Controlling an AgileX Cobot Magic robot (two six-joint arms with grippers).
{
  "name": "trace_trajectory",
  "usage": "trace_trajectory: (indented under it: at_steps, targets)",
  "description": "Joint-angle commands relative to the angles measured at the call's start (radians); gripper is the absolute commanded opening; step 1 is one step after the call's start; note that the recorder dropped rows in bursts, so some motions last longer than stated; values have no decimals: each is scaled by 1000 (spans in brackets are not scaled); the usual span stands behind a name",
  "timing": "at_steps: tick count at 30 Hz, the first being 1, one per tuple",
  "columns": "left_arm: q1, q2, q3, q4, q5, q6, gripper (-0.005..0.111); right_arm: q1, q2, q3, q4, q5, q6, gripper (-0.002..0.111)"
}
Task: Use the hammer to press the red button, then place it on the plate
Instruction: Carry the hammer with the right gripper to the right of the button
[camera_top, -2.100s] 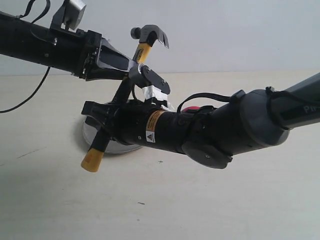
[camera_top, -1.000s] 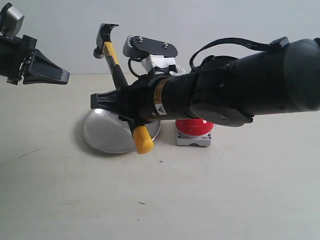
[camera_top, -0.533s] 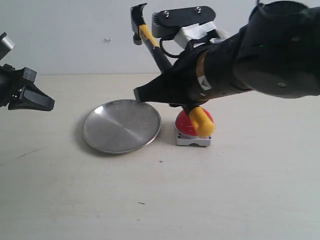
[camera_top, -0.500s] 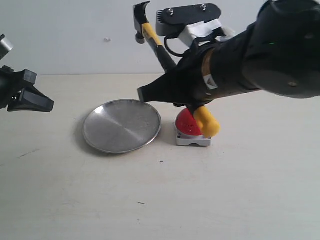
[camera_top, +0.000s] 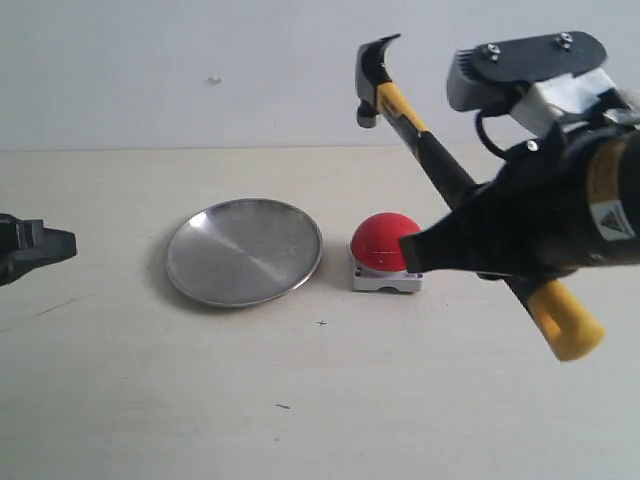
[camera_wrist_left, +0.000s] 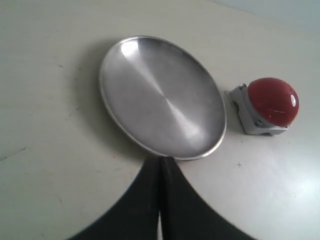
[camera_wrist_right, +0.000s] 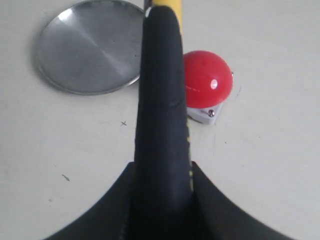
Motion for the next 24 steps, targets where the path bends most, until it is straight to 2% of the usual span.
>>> trace_trajectory:
  at_steps: [1,6,13,18,22,24]
  targets:
    - [-6,-101,83,-42,34,53,0,-3,-147,105,-96,-85,112,0]
    - [-6,-201,158,-42,138,112,0,-3,-231,212,-55,-113,119,0]
    - [11,-320,270,-42,139,199,0,-3,-231,325,-62,-241,149,0]
    - [14,-426,336,-42,148,199,0,-3,-231,331,-62,-231,147,0]
    - [14,-529,407,-42,210,199,0,-3,-210,331,-65,-206,129,0]
    - [14,-573,441,-42,251,199,0,-5,-174,329,-127,-208,147,0]
